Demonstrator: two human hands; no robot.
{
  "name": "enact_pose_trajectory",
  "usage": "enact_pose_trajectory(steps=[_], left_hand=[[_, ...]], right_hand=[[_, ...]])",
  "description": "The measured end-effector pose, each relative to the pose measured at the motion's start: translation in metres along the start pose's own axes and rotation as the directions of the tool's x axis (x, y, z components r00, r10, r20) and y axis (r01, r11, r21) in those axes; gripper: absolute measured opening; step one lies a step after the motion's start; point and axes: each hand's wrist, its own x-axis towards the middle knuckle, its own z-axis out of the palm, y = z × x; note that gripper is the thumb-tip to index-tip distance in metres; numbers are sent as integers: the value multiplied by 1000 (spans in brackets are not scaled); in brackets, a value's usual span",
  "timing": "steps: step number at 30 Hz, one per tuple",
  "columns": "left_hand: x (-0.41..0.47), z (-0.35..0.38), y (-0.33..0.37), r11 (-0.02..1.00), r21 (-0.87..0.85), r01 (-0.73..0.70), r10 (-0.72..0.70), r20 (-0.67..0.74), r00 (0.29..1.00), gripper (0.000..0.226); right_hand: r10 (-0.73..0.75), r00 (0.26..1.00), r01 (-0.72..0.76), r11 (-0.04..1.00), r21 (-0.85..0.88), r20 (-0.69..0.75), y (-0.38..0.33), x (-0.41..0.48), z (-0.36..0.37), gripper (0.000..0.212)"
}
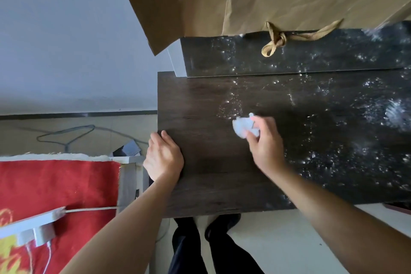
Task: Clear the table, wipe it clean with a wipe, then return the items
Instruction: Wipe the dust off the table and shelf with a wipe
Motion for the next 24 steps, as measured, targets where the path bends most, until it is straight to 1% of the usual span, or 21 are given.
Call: enact_pose_trajectory(steps=[1, 2, 3, 4, 6, 8, 9, 10, 11, 12, 14, 15, 16, 17, 18, 19, 20, 21, 22, 23, 24], left_hand=[[0, 1, 0, 1000, 2, -2, 2, -2, 1000, 38], [0, 1, -1, 1000, 3, -4, 4, -5, 1000, 39], [-1, 1, -1, 1000, 4, -6, 6, -8, 1000, 39], [-1, 1, -1, 1000, 7, -6, 6, -10, 1000, 40], [-1, 1, -2, 1000, 11, -7, 7, -9, 1000, 41], [0, 1, -2, 1000, 7, -9, 9, -5, 1000, 41], [0, 1, -1, 1000, 8, -9, 9, -3, 1000, 41], [0, 1, -1, 1000, 8, -7, 7, -2, 1000, 41], [-1, 1, -1, 1000, 7, -5, 5, -3, 1000, 40], [0, 1, -1, 1000, 5, -3, 3, -5, 1000, 40], [1, 2, -1, 1000, 7, -1, 1, -9, 1000, 39], [1, 2, -1, 1000, 11, 0, 0, -11, 1000, 39], [1, 3, -1, 1000, 14, 0, 0, -12, 1000, 39], [1, 3, -1, 1000, 15, -1, 1, -13, 1000, 38], [1, 2, -1, 1000, 17, -2, 2, -15, 1000, 38], [0, 2, -2, 1000, 18, -4, 4, -17, 1000, 38], [0, 2, -2, 1000, 15, -7, 7, -18, 1000, 39], [1, 2, -2, 1000, 11, -11, 11, -18, 1000, 39], [1, 2, -2, 1000, 9, -11, 12, -16, 1000, 39], [0, 2, -2, 1000, 8, -10, 10, -15, 1000, 39], [0, 2, -3, 1000, 8, -11, 11, -15, 1000, 39]], right_hand=[[85, 994, -87, 996, -30, -66, 3, 27, 2, 30], [154, 983, -159, 986, -46, -98, 1, 50, 6, 27], [182, 978, -189, 980, -56, -105, -6, 64, 12, 20], [162, 983, -168, 984, -59, -91, -16, 66, 20, 13], [-20, 1000, 20, 999, -28, 22, -37, 40, 37, 7], [-229, 953, 219, 973, 69, 197, -46, -1, 41, 12], [-284, 926, 264, 958, 112, 250, -43, -12, 36, 12], [-303, 917, 276, 952, 135, 260, -37, -12, 30, 9], [-285, 933, 263, 957, 123, 219, -28, -2, 26, 6], [-223, 964, 212, 973, 85, 143, -21, 13, 22, 16], [-5, 1000, 5, 1000, -3, -9, -11, 55, 21, 33], [107, 992, -109, 993, -37, -62, -11, 73, 24, 35], [176, 980, -181, 982, -58, -88, -17, 85, 30, 31], [177, 981, -182, 981, -69, -80, -27, 88, 37, 22], [119, 992, -122, 990, -66, -40, -39, 83, 44, 14], [6, 1000, -4, 999, -52, 26, -50, 71, 52, 7], [-120, 986, 123, 992, -24, 116, -57, 53, 58, 6], [-229, 953, 233, 972, 4, 199, -58, 35, 61, 8], [-297, 922, 304, 953, 14, 247, -54, 22, 59, 11], [-327, 908, 338, 941, 4, 261, -43, 19, 53, 18], [-295, 928, 307, 952, -18, 227, -32, 23, 43, 26]])
